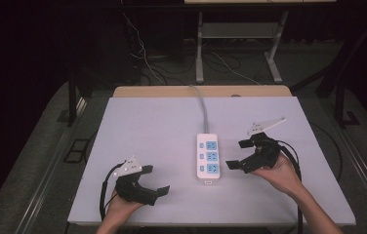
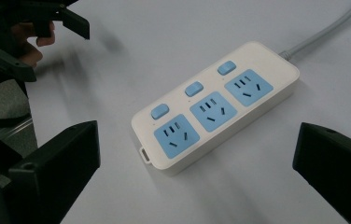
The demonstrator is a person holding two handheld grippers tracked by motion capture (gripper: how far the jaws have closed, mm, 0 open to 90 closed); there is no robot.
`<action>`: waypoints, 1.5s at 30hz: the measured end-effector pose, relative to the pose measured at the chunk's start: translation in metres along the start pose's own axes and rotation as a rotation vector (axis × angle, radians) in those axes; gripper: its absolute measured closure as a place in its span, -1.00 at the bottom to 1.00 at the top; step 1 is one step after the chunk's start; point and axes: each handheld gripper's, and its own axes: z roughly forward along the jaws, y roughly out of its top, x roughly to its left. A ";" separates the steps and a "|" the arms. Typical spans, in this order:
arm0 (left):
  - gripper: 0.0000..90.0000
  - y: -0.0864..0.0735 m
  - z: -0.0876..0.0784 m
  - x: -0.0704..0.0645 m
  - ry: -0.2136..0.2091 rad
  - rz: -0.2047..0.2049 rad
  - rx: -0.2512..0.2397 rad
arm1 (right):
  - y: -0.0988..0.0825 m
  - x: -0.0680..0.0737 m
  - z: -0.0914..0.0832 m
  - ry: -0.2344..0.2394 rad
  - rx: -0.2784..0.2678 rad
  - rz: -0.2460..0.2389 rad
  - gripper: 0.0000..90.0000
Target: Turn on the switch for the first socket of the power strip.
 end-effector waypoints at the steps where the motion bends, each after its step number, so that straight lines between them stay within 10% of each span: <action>1: -1.00 0.000 0.000 0.000 0.000 0.002 0.001 | 0.002 0.000 0.001 0.001 0.001 -0.004 -0.99; 45: -1.00 0.000 -0.001 0.001 0.006 0.000 -0.004 | 0.066 -0.010 0.060 0.027 0.105 -0.038 -0.99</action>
